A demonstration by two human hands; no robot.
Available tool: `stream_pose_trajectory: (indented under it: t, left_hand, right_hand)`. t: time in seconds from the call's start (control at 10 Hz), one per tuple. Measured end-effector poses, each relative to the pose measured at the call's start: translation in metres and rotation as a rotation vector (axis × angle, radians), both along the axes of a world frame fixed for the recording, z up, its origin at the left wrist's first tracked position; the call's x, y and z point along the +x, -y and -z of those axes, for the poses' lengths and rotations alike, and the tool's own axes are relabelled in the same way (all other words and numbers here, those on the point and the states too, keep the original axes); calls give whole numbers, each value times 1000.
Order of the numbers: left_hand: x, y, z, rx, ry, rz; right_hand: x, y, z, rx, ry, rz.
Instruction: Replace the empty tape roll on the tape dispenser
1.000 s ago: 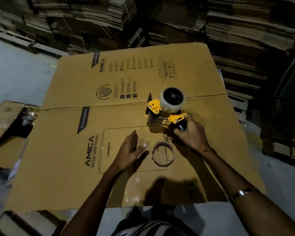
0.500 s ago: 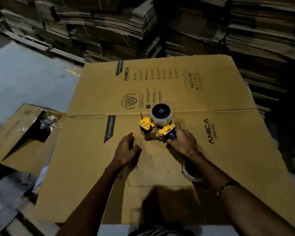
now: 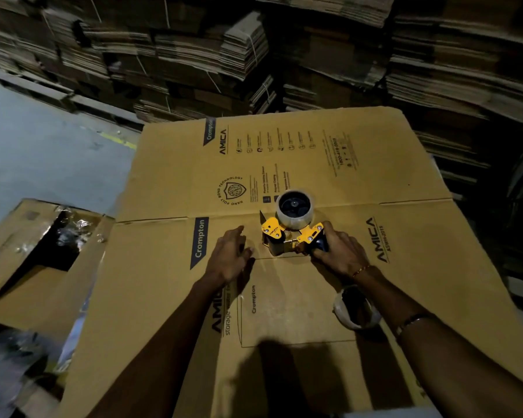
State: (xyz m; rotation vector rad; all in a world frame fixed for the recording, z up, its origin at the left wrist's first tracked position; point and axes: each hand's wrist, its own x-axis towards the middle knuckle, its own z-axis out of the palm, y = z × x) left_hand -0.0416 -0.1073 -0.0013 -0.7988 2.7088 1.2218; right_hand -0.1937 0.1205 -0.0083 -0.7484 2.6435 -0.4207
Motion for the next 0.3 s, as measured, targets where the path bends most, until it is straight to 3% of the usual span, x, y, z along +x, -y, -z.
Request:
stream_pose_trajectory:
  t: [0.3]
  left_hand:
    - [-16, 0, -9, -201, -80, 28]
  right_hand:
    - [-4, -11, -6, -139, 85, -13]
